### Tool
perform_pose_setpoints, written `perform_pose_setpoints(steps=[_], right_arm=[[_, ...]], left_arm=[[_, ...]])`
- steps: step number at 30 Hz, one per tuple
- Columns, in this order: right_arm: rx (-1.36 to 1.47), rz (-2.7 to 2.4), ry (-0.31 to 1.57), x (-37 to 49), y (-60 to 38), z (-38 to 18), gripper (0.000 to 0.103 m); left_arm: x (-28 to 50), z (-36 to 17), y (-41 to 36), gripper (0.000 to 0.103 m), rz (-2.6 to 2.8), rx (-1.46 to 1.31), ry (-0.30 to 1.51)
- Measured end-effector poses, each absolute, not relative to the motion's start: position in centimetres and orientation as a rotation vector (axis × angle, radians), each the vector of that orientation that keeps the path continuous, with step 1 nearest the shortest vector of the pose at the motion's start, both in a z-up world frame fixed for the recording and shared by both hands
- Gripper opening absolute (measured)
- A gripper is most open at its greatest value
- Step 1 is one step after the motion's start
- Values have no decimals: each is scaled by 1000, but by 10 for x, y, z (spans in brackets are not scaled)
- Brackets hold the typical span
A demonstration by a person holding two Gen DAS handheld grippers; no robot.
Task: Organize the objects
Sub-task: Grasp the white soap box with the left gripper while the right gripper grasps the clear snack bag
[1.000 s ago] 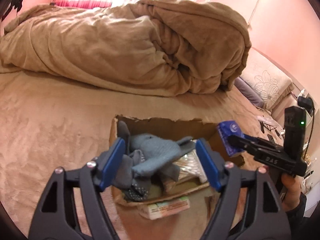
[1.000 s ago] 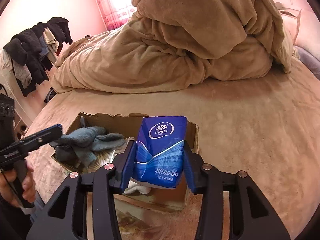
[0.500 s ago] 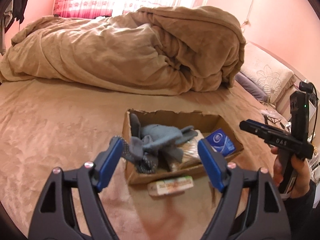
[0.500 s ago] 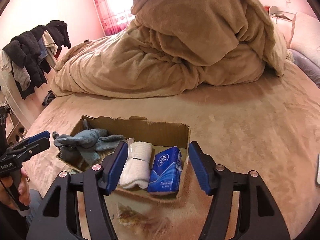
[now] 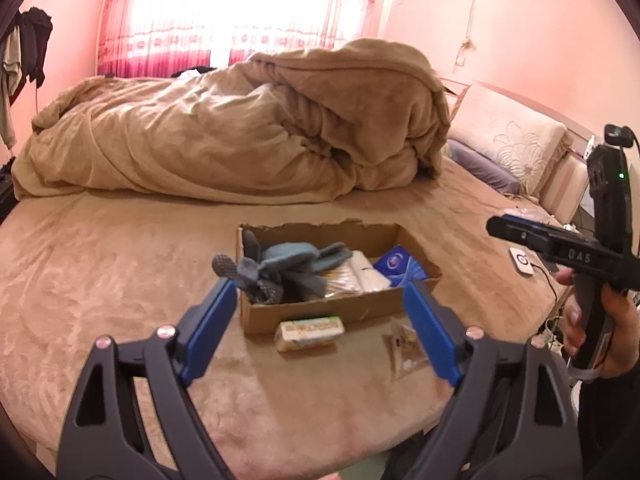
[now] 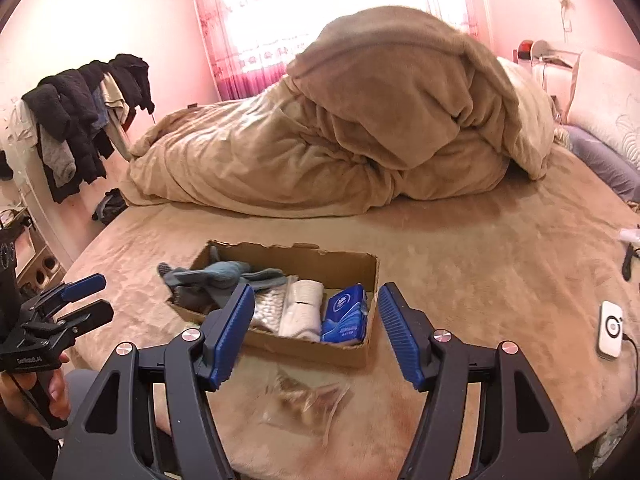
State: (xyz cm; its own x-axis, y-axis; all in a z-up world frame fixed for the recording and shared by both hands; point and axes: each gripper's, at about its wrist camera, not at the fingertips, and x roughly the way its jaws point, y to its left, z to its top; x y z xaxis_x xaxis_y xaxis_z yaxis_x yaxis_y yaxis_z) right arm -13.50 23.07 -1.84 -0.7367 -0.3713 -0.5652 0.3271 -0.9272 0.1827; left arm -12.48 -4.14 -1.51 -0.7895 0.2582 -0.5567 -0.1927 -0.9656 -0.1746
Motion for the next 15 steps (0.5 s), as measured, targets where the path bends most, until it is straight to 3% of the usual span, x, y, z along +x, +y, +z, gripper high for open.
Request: perform_pose_setpoints(steps=[5, 10, 15], right_arm=[[848, -2631, -76, -106, 231, -11, 71], [832, -2657, -34, -83, 230, -14, 83], [862, -2648, -20, -74, 223, -28, 85]], left_arm=[[-105, -6, -40, 91, 2782, -860, -159], [-85, -7, -35, 92, 2825, -847, -156], [-83, -28, -31, 98, 2861, -913, -185]])
